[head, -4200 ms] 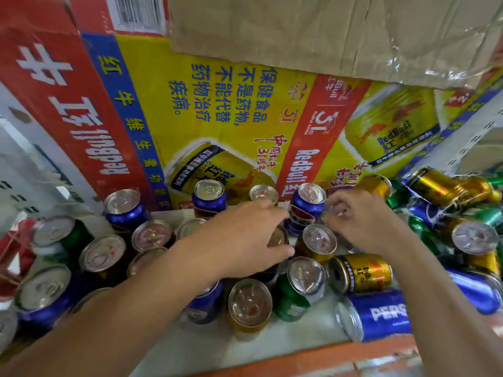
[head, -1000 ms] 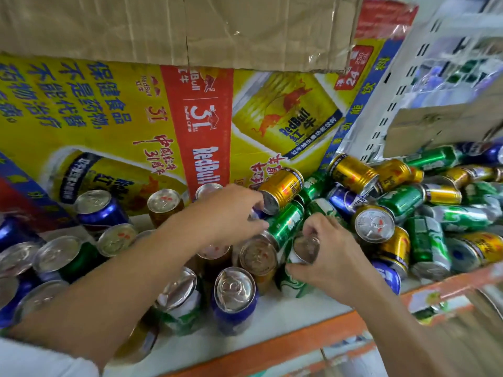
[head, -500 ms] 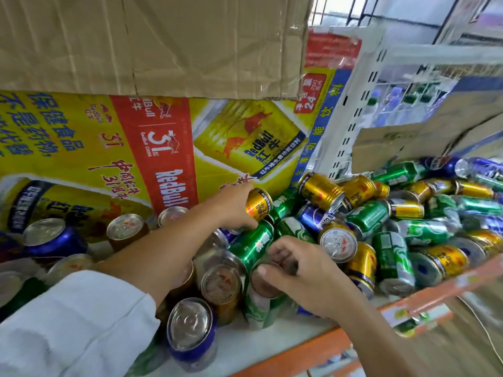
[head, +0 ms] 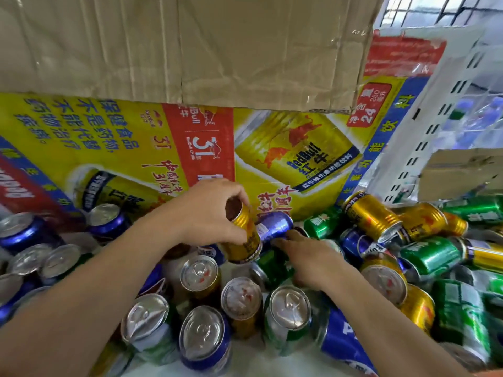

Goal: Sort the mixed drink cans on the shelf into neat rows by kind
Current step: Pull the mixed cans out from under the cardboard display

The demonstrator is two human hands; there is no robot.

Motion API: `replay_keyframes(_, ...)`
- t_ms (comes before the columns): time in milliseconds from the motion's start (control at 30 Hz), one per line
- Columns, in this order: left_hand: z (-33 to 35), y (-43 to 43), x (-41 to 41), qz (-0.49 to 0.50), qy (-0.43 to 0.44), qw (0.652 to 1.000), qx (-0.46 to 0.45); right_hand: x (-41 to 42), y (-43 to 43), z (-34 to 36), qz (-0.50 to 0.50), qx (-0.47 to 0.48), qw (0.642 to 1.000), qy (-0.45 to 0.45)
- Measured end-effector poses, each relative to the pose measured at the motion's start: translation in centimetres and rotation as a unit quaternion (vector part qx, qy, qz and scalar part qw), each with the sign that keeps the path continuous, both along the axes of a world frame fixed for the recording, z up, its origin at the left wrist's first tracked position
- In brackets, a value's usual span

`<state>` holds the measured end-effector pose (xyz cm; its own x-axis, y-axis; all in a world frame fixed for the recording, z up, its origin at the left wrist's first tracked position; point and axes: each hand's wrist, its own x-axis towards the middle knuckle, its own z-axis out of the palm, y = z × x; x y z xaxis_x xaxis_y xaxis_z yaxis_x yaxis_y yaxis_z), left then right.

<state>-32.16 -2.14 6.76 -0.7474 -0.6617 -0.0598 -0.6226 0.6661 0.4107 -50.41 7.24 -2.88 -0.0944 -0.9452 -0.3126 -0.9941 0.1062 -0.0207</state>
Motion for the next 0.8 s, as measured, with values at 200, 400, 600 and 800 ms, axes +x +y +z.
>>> replay_keyframes(200,-1.4,1.1,0.9,0.021,-0.046,0.999,-0.009,-0.7,-0.8,-0.6,0.029,-0.041,0.999,0.019)
replay_keyframes(400,-2.8,1.6,0.3,0.026,-0.065,0.997,-0.03,-1.7,-0.6,1.3,0.042,-0.069,0.997,-0.01)
replay_keyframes(600,-3.8,1.8,0.0,0.016,-0.084,0.995,-0.045,-1.6,0.3,3.7,-0.007,-0.115,0.983,-0.141)
replay_keyframes(800,-5.5,1.8,-0.8,-0.014,-0.135,0.988,-0.076,-0.8,1.2,3.8,0.022,-0.108,0.982,-0.152)
